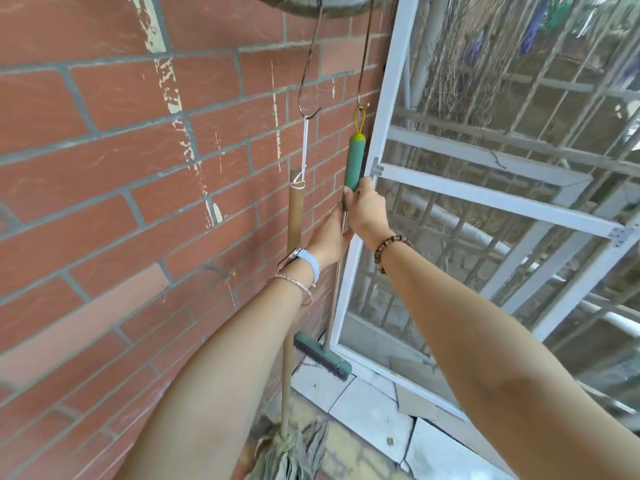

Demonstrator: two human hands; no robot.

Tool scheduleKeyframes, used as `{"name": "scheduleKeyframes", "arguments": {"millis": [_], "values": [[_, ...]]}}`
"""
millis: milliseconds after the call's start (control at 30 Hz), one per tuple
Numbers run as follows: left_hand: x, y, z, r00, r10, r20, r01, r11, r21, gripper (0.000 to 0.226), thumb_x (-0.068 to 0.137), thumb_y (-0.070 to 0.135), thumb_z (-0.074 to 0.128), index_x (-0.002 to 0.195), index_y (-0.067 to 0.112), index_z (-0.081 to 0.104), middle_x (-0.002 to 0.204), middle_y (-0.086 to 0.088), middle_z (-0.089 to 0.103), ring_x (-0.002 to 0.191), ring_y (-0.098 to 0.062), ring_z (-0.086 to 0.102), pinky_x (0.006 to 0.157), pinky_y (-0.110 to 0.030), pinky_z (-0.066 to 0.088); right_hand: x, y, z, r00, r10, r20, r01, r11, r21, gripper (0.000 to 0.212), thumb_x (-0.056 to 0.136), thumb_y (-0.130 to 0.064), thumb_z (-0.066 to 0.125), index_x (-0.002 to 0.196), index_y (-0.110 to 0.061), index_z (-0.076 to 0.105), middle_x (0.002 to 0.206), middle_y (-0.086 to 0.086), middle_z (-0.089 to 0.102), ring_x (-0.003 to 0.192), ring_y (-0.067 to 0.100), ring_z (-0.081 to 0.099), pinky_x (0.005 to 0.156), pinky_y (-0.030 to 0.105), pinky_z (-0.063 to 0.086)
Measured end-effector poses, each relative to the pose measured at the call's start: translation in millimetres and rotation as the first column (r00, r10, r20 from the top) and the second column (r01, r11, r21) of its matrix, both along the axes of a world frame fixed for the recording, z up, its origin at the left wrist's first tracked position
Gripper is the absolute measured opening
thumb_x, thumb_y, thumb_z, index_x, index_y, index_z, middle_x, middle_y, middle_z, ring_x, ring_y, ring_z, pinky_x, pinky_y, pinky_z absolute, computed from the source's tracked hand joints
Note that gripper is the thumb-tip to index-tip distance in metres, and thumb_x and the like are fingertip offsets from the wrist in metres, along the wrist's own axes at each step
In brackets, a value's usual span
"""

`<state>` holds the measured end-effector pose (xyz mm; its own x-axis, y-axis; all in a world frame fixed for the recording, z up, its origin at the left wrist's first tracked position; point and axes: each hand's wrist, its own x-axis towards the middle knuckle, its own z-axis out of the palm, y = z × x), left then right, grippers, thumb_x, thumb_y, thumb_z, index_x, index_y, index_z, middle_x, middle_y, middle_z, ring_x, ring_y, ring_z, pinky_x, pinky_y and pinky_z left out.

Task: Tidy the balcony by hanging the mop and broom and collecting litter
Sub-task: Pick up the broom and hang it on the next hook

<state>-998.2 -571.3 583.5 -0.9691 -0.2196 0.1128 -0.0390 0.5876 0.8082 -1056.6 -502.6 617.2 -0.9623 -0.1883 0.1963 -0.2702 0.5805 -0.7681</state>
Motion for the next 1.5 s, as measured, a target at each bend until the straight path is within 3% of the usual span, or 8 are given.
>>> {"name": "scheduleKeyframes", "arguments": {"millis": [100, 200, 300, 433, 533, 767, 1133, 1500], "values": [[16, -3, -6, 0.999, -0.016, -0.045, 0.016, 1.000, 0.000, 0.052, 0.092, 0.012, 0.049, 0.141, 0.026, 0.038, 0.136, -0.003, 0.056, 0.122, -0.025, 0.054, 0.089, -0.027, 0.041, 8, -1, -3, 0.998, -0.013, 0.066, 0.014, 1.000, -0.020, 0.028, 0.100, -0.028, 0.043, 0.113, -0.003, 0.047, 0.081, 0.003, 0.051, 0.083, 0.030, 0.056, 0.067, 0.033, 0.042], [35, -9, -11, 0.999, 0.000, -0.047, -0.002, 0.999, -0.054, 0.041, 0.091, 0.010, 0.053, 0.130, 0.020, 0.051, 0.130, -0.003, 0.061, 0.119, -0.023, 0.056, 0.093, -0.026, 0.044, 24, 3, -9, 0.995, 0.004, 0.095, -0.006, 1.000, 0.024, 0.029, 0.099, -0.025, 0.044, 0.118, -0.003, 0.046, 0.098, 0.011, 0.057, 0.091, 0.033, 0.059, 0.074, 0.038, 0.049], [63, -17, -15, 0.994, 0.044, -0.100, -0.060, 0.984, -0.165, 0.032, 0.090, 0.011, 0.056, 0.122, 0.016, 0.058, 0.128, -0.004, 0.059, 0.119, -0.022, 0.053, 0.090, -0.015, 0.032, 44, 14, -18, 0.995, 0.029, 0.092, -0.038, 0.995, 0.096, 0.028, 0.097, -0.021, 0.043, 0.120, -0.004, 0.046, 0.109, 0.018, 0.061, 0.086, 0.032, 0.058, 0.072, 0.037, 0.049], [106, -28, -14, 0.987, 0.076, -0.141, -0.114, 0.953, -0.282, 0.024, 0.090, 0.010, 0.054, 0.113, 0.012, 0.060, 0.119, -0.006, 0.059, 0.113, -0.024, 0.053, 0.092, -0.027, 0.037, 77, 34, -31, 0.996, 0.051, 0.077, -0.070, 0.963, 0.261, 0.032, 0.094, -0.019, 0.045, 0.125, -0.010, 0.046, 0.118, 0.015, 0.060, 0.102, 0.034, 0.060, 0.085, 0.047, 0.053], [128, -37, -17, 0.991, 0.061, -0.121, -0.103, 0.919, -0.380, 0.022, 0.088, 0.004, 0.053, 0.109, 0.005, 0.061, 0.112, -0.013, 0.059, 0.108, -0.029, 0.052, 0.090, -0.025, 0.035, 101, 48, -43, 0.999, 0.040, -0.003, -0.035, 0.910, 0.414, 0.032, 0.090, -0.010, 0.045, 0.122, -0.012, 0.047, 0.115, 0.012, 0.059, 0.104, 0.033, 0.057, 0.084, 0.045, 0.052], [175, -64, -27, 0.999, 0.022, -0.049, -0.048, 0.777, -0.628, 0.019, 0.083, 0.003, 0.058, 0.101, 0.007, 0.063, 0.098, -0.014, 0.061, 0.098, -0.036, 0.053, 0.083, -0.045, 0.046, 158, 73, -55, 0.991, -0.026, -0.128, 0.092, 0.834, 0.544, 0.031, 0.088, -0.009, 0.047, 0.118, -0.013, 0.054, 0.117, 0.013, 0.060, 0.109, 0.033, 0.054, 0.082, 0.039, 0.046], [261, -57, -50, 0.957, -0.285, 0.051, 0.238, 0.675, -0.699, 0.027, 0.084, 0.006, 0.057, 0.111, 0.009, 0.058, 0.106, -0.014, 0.059, 0.104, -0.035, 0.053, 0.086, -0.043, 0.044, 309, 106, -80, 0.950, -0.268, -0.161, 0.312, 0.761, 0.569, 0.025, 0.086, -0.008, 0.046, 0.109, -0.009, 0.055, 0.106, 0.015, 0.061, 0.101, 0.036, 0.055, 0.071, 0.036, 0.041], [319, 59, -87, 0.748, -0.649, 0.139, 0.541, 0.474, -0.695, 0.028, 0.086, 0.008, 0.056, 0.114, 0.012, 0.057, 0.110, -0.012, 0.061, 0.106, -0.033, 0.053, 0.089, -0.042, 0.042, 484, 209, -123, 0.773, -0.633, -0.043, 0.553, 0.637, 0.537, 0.024, 0.090, -0.018, 0.053, 0.113, -0.016, 0.056, 0.112, 0.008, 0.062, 0.103, 0.030, 0.057, 0.078, 0.037, 0.047]]}}
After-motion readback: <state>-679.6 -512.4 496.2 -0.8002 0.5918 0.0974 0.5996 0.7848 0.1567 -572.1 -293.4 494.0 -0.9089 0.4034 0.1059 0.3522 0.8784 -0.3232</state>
